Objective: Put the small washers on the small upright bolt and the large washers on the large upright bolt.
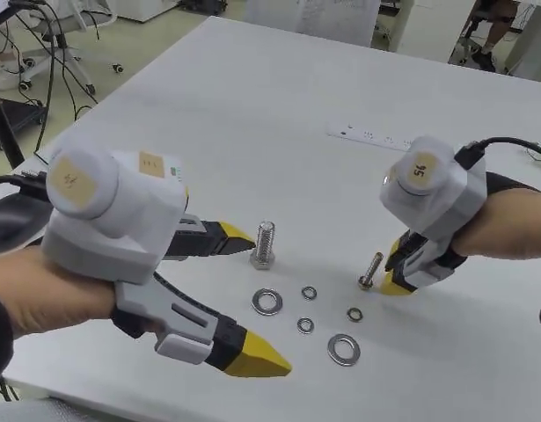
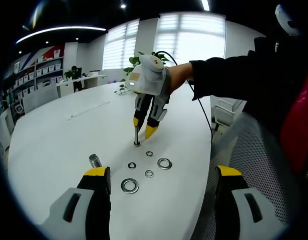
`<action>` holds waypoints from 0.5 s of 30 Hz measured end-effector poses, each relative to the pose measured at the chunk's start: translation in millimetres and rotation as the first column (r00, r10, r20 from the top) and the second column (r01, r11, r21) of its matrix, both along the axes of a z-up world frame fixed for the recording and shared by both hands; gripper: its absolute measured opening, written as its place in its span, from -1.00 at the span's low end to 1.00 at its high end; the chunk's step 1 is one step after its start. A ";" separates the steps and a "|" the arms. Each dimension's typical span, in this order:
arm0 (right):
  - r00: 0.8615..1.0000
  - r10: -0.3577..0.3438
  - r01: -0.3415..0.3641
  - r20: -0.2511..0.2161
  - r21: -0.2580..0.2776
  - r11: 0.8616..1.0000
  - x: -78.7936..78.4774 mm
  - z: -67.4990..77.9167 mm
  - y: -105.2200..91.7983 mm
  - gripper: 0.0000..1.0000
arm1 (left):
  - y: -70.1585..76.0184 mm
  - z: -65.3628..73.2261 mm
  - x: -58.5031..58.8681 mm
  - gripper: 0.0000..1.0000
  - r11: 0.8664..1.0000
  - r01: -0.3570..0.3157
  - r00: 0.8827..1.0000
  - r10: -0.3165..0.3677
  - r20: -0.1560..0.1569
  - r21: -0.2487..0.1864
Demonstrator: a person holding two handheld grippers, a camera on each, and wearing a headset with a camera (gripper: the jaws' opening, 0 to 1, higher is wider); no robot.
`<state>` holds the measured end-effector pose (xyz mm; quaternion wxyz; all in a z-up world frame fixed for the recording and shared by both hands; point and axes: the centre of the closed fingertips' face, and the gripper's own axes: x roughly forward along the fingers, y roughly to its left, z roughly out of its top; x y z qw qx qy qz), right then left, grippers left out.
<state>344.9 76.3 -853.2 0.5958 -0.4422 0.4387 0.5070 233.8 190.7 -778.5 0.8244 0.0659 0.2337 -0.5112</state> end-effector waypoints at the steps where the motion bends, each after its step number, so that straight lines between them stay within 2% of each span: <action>1: 1.000 -0.003 0.003 0.001 0.003 1.000 -0.8 1.3 -0.2 -0.57 | -0.2 0.0 0.2 0.71 1.000 0.001 1.000 -0.001 0.001 0.000; 15: 1.000 -0.007 0.007 0.007 0.021 1.000 -17.1 8.9 -0.9 -0.57 | -1.6 1.2 -0.3 0.71 1.000 0.005 1.000 -0.005 0.008 0.000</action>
